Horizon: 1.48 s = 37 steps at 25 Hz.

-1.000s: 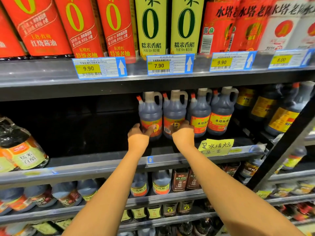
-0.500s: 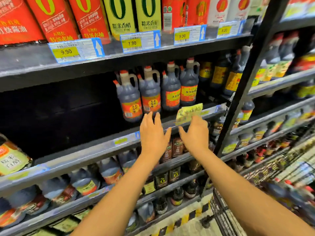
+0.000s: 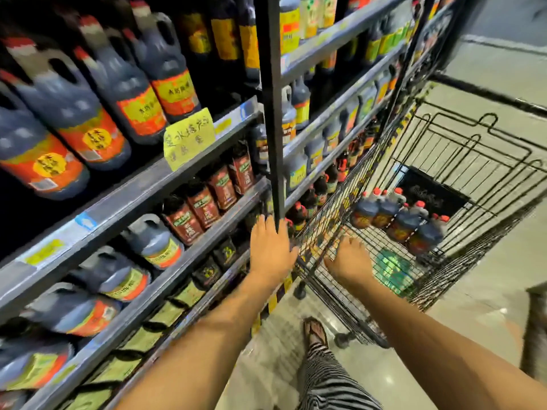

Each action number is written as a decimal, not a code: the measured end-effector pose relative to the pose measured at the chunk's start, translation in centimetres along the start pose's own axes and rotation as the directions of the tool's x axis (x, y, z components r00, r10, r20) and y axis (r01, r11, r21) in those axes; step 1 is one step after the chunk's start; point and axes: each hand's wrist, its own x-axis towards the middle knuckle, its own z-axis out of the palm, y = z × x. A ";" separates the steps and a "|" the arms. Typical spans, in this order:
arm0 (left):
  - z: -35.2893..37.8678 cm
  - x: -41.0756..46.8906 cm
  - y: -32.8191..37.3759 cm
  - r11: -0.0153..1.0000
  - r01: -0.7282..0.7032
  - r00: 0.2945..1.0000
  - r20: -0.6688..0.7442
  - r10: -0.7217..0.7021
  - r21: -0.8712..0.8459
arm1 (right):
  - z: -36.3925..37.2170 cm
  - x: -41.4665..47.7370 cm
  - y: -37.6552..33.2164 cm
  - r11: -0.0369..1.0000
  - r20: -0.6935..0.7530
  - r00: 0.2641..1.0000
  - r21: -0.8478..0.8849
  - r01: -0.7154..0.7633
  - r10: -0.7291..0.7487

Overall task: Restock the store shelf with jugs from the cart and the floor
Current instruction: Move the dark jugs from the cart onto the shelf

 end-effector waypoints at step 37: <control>30.5 42.4 24.2 0.918 -0.162 0.936 0.237 0.259 -0.362 | 8.8 29.5 36.2 0.557 -0.108 0.616 0.566 -0.607 0.781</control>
